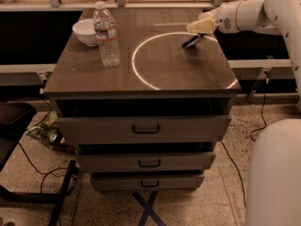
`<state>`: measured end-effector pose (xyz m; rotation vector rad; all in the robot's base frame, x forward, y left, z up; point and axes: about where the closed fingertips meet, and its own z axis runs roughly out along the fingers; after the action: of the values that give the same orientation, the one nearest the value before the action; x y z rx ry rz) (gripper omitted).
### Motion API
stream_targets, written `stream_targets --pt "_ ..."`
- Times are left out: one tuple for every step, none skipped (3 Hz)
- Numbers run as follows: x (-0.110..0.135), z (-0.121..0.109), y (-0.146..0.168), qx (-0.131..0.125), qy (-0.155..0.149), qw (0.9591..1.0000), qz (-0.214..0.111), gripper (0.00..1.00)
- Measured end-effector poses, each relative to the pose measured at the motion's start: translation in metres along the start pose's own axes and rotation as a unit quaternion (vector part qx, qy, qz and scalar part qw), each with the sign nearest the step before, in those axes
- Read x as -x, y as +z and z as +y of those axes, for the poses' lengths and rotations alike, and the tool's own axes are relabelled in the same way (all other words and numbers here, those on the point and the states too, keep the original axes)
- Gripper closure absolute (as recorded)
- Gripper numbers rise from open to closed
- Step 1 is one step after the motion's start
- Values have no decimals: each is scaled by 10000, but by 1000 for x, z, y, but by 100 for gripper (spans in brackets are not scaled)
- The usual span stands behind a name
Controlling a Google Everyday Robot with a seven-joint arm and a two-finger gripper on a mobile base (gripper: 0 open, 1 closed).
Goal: Move rxbar blueberry near water bottle
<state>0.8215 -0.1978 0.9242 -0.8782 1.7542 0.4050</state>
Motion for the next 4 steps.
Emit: stream_targets --pt "-1 2 3 25 6 10000 5 0" --pt "-1 2 4 24 7 10000 5 0" --pt "-9 -10 4 -256 186 9995 56 0" --pt "-25 -26 2 -607 350 9974 150 0"
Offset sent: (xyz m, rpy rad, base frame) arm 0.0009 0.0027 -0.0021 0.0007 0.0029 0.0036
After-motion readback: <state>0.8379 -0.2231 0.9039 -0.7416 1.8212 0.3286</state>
